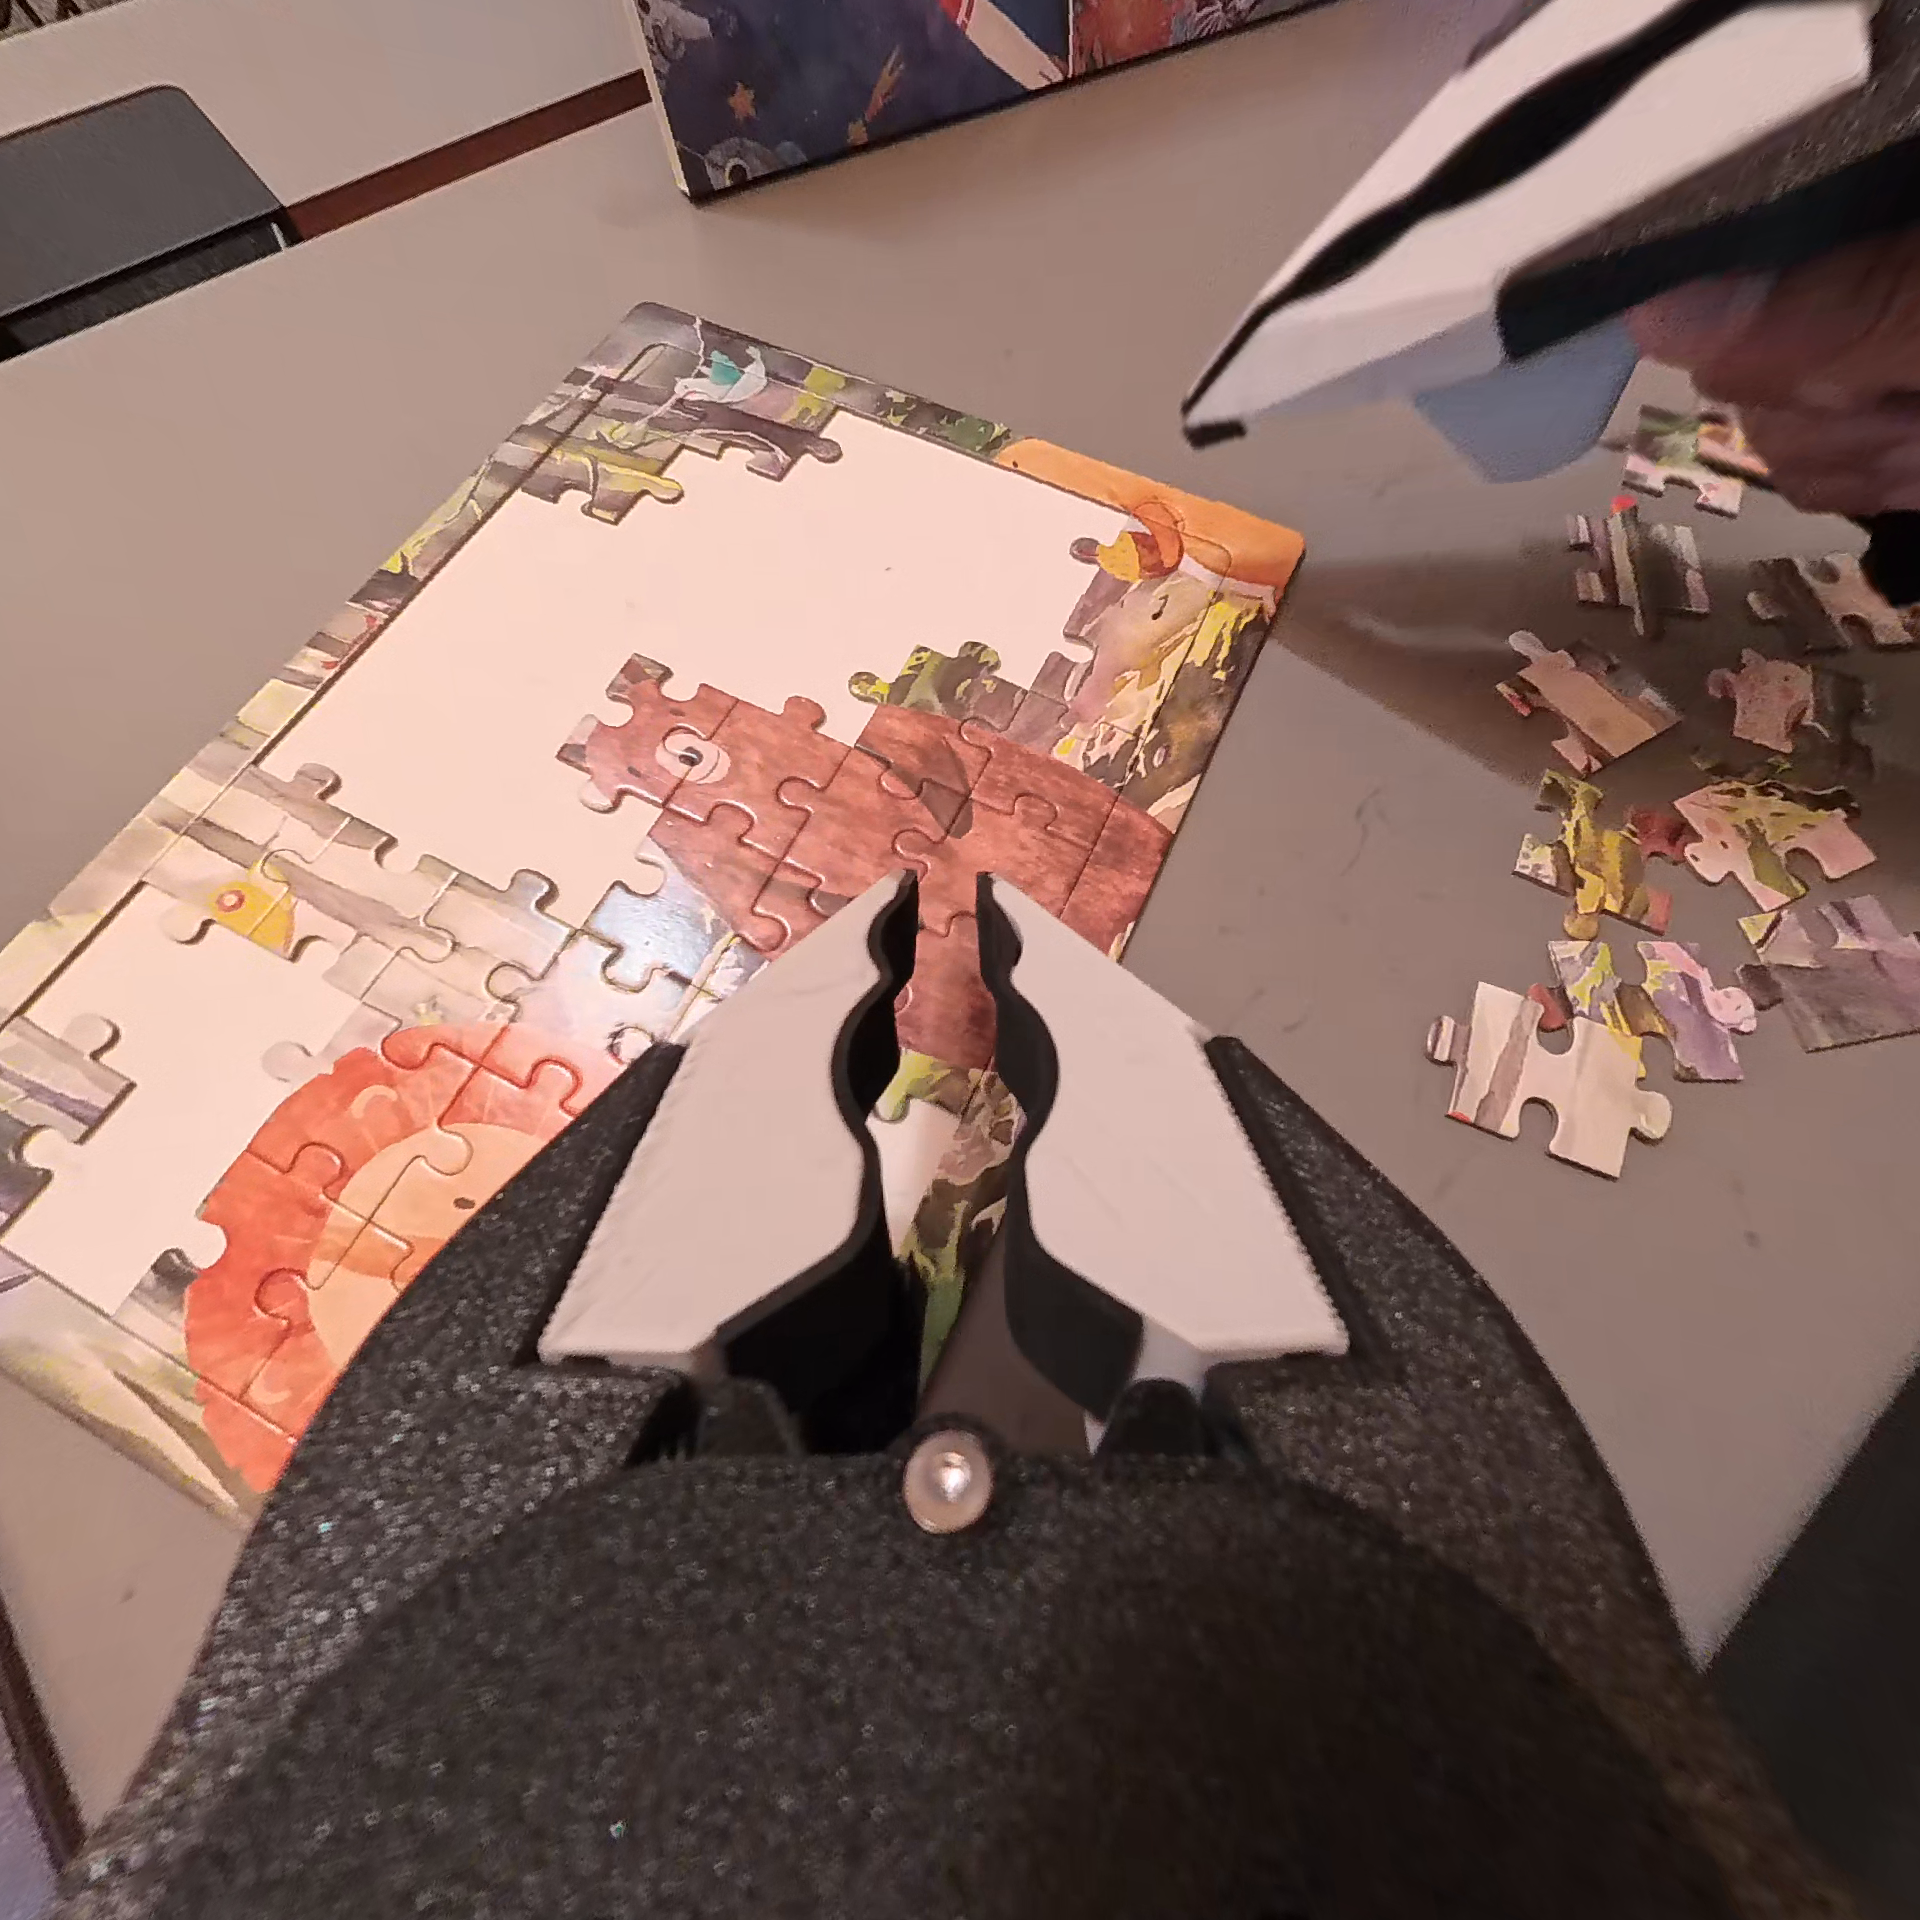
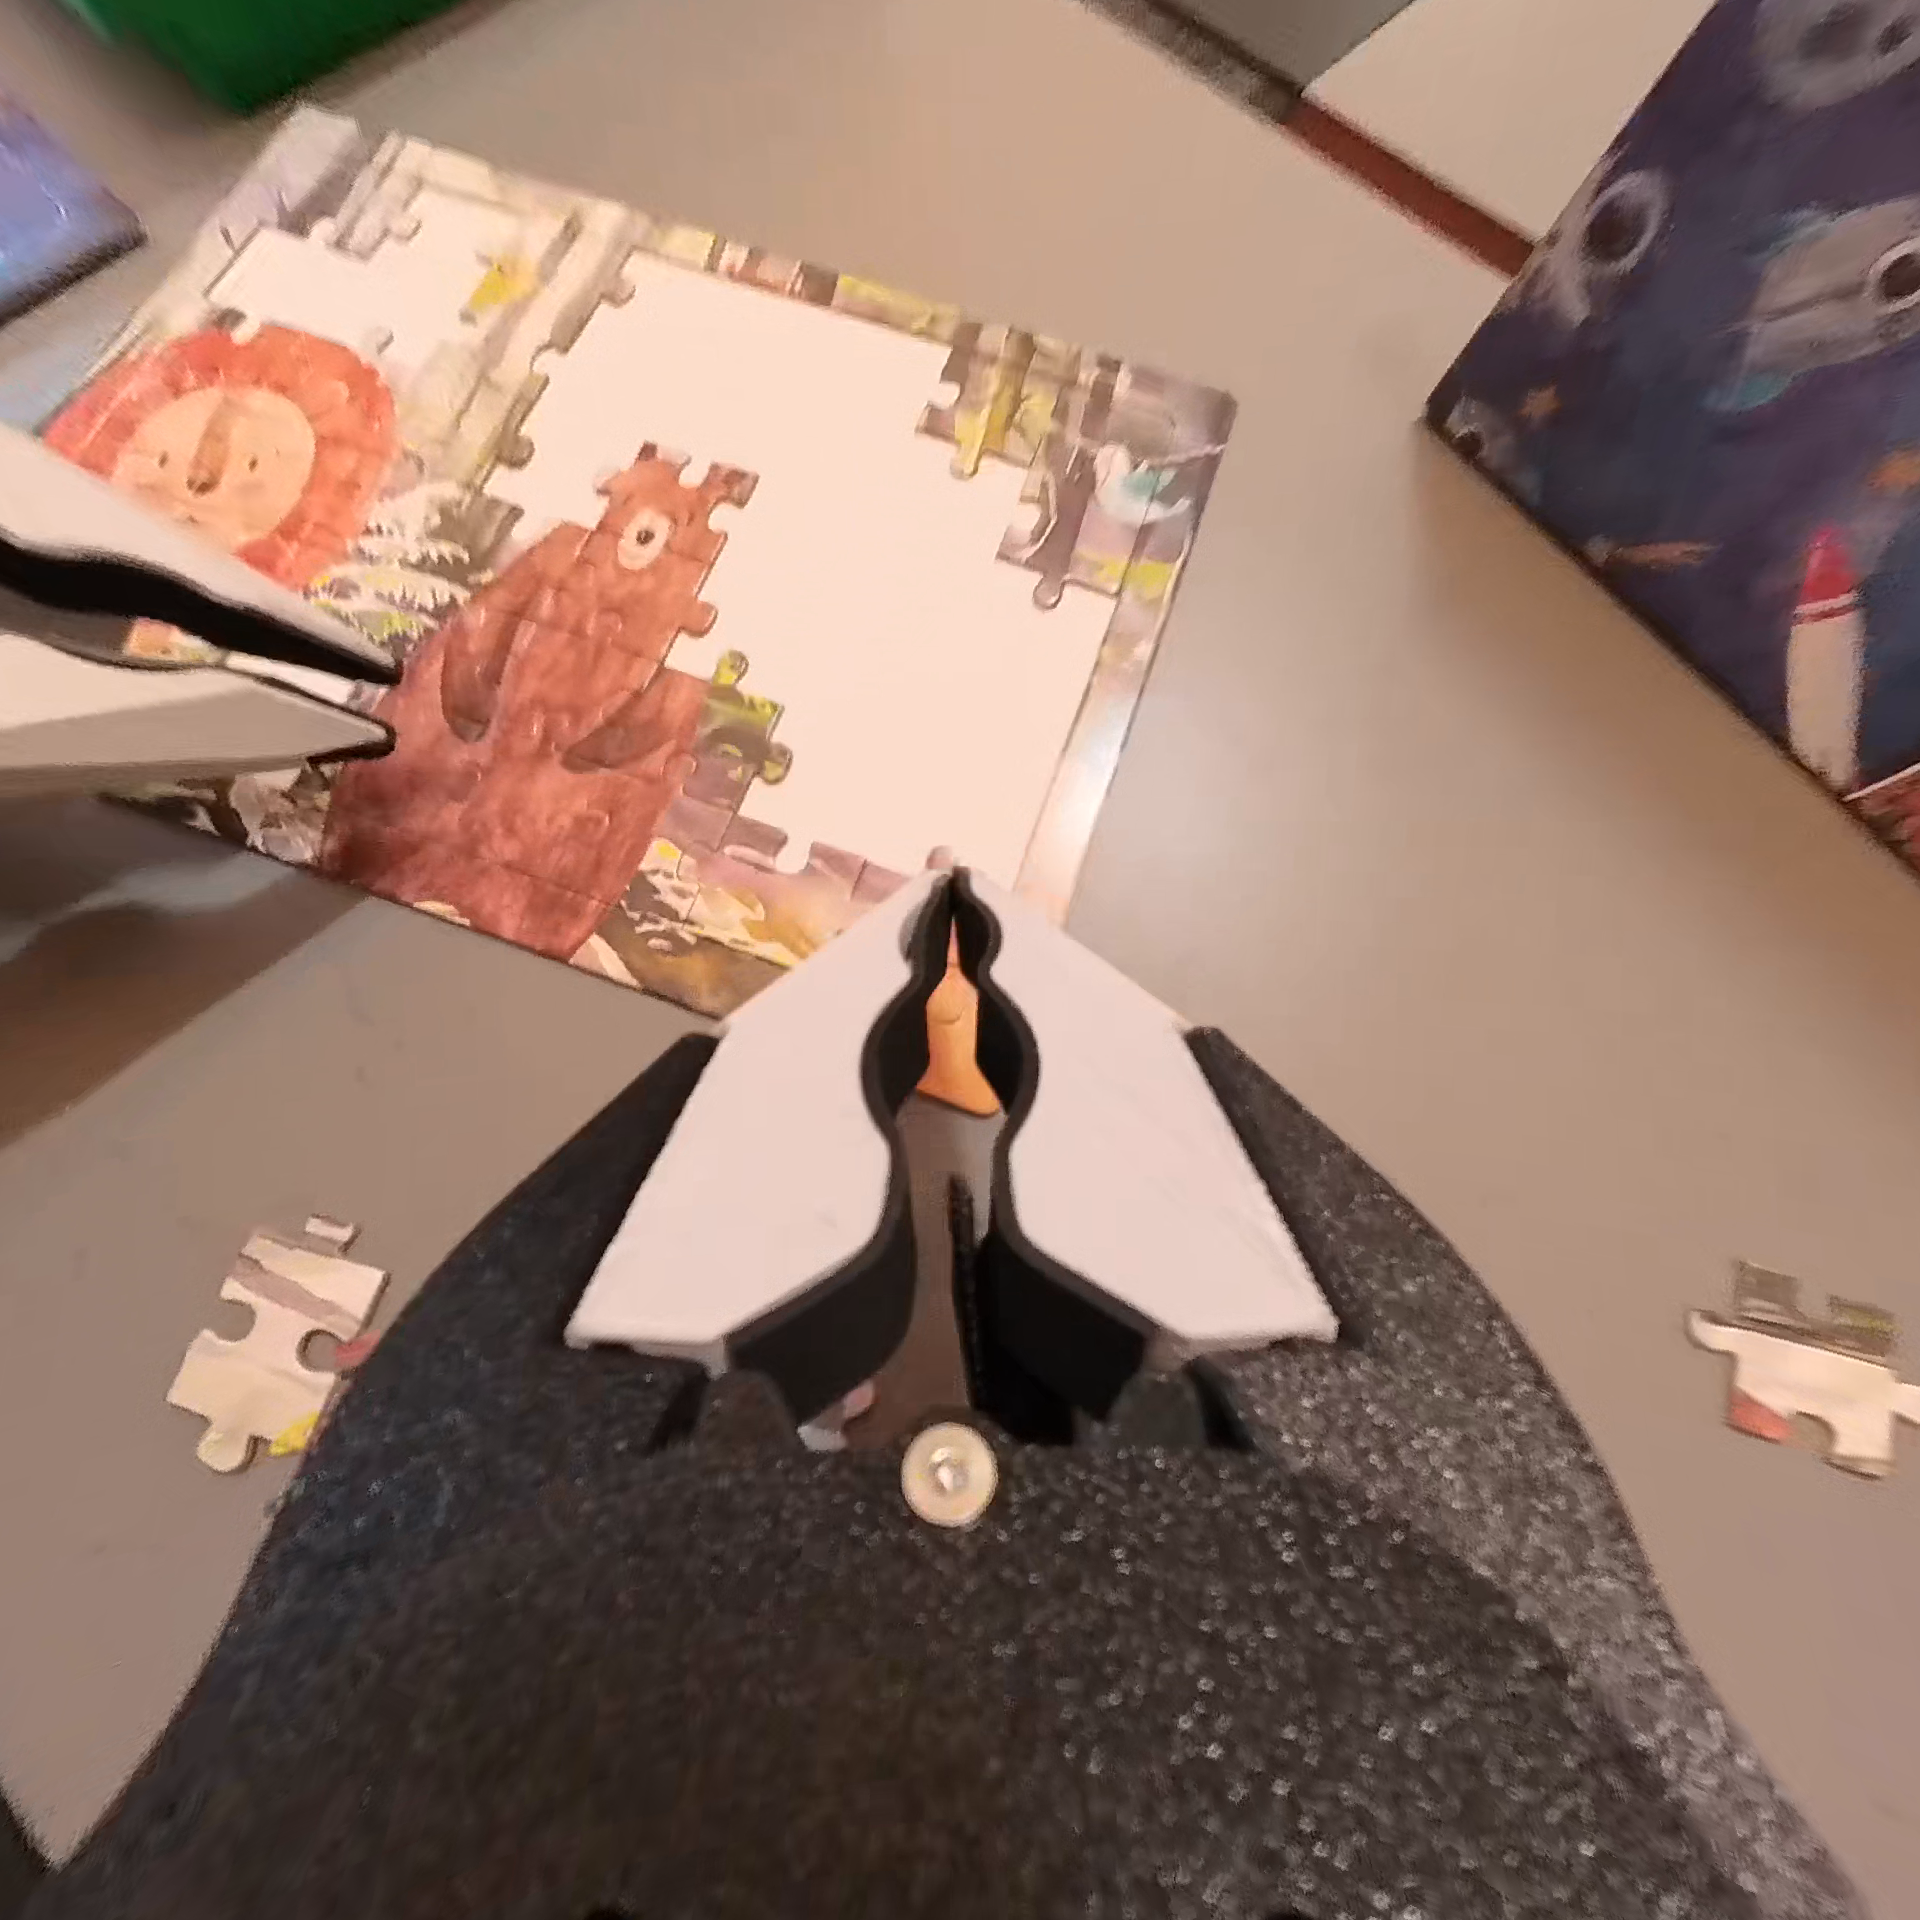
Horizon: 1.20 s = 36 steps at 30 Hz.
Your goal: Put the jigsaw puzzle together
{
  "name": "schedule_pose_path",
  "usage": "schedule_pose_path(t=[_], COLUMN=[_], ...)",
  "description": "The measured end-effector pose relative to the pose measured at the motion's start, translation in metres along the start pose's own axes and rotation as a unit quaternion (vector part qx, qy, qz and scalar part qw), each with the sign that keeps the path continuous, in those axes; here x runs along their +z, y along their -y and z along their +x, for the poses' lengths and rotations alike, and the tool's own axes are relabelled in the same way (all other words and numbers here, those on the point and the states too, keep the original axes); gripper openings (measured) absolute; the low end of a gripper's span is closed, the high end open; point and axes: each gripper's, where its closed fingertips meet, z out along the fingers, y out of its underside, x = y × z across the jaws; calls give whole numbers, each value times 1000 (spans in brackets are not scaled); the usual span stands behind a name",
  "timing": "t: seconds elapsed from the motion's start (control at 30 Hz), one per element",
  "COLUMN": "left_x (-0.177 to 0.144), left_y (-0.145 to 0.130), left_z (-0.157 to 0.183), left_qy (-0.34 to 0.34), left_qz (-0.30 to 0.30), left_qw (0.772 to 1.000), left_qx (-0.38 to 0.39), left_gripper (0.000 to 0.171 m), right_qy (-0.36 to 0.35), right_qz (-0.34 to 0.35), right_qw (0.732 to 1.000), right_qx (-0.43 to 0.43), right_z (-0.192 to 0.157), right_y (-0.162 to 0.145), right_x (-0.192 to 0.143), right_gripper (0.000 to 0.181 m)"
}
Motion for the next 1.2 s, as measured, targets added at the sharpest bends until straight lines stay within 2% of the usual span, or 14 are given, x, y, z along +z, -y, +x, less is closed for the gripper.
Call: schedule_pose_path(t=[0.2,0.3,0.4,0.63,0.8,1.07,1.2], left_x=[2,2,6,48,81,81,82], left_y=[-1,4,17,60,32,36,29], left_z=[3,13,25,49,50,55,54], left_qy=[-12,-40,-71,-147,-139,-155,-135], left_qz=[-1,-3,-9,-44,-100,-97,-109], left_qw=[1000,999,997,987,984,983,983], left_qx=[-2,-5,13,37,56,32,57], left_gripper=[10,9,0,0,0,0,0], right_qy=[46,67,75,122,119,127,128], right_qz=[-19,-35,-52,-51,-48,-44,-43], right_qw=[998,997,996,987,988,986,986], right_qx=[25,22,17,91,83,96,96], right_z=[-9,-14,-18,-17,-17,-17,-17], right_y=[-10,-17,-24,-31,-31,-32,-32], right_x=[2,3,9,14,14,14,14], right_gripper=[0,0,0,0,0,0,0])
